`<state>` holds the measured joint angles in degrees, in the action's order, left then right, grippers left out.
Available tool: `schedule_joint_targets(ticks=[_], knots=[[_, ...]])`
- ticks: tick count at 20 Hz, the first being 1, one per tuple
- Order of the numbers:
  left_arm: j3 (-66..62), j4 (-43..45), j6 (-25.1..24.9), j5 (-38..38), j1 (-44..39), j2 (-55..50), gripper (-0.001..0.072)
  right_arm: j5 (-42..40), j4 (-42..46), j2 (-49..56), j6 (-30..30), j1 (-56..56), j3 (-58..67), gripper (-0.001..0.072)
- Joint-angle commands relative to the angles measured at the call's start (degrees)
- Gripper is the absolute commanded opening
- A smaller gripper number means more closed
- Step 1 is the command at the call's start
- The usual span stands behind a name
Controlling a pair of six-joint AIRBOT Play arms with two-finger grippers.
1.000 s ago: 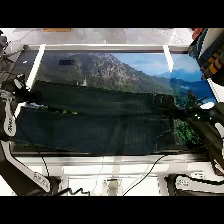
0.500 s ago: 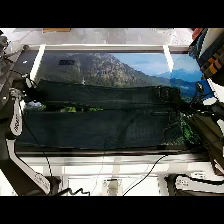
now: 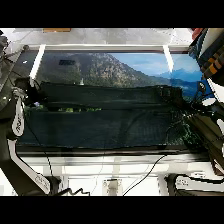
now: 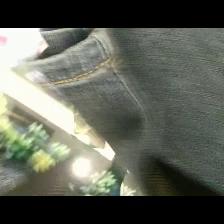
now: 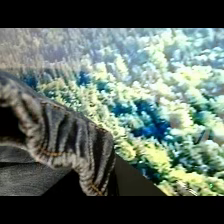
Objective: Fold the clothes and pants, and hang the long-sleeved shirts on hangers.
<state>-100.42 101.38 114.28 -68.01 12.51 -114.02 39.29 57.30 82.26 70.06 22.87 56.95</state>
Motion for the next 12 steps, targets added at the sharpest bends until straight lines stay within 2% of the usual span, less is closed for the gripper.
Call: schedule_joint_targets(ticks=[1,2,3,4,5,6,12], knots=[[-0.07,-1.57,6.14,-0.59,-0.31,0.83,0.0658,0.09,-0.20,0.04,-0.07,0.00,0.02,0.0057],[-0.09,-1.31,6.43,-0.46,-0.33,1.60,0.0655,0.11,-0.13,0.04,-0.09,0.00,0.02,0.0082],[-0.22,-1.27,6.43,-0.33,-0.33,2.47,0.0637,0.13,-0.04,0.02,-0.17,0.00,0.02,0.0171],[-0.24,-0.57,6.43,-0.04,-0.20,3.65,0.0637,0.24,-0.04,0.02,-0.20,0.00,0.02,0.0354],[-0.24,1.11,6.43,0.00,-0.02,5.03,0.0637,0.39,-0.02,0.00,-0.20,0.00,0.02,0.0499],[-0.24,2.71,6.43,-0.13,0.11,6.43,0.0637,0.79,-0.04,0.00,-0.20,0.00,0.02,0.0533],[-0.24,12.17,6.32,-6.75,2.82,14.43,0.0636,3.58,0.15,-0.85,-0.20,0.00,0.02,0.0532]])
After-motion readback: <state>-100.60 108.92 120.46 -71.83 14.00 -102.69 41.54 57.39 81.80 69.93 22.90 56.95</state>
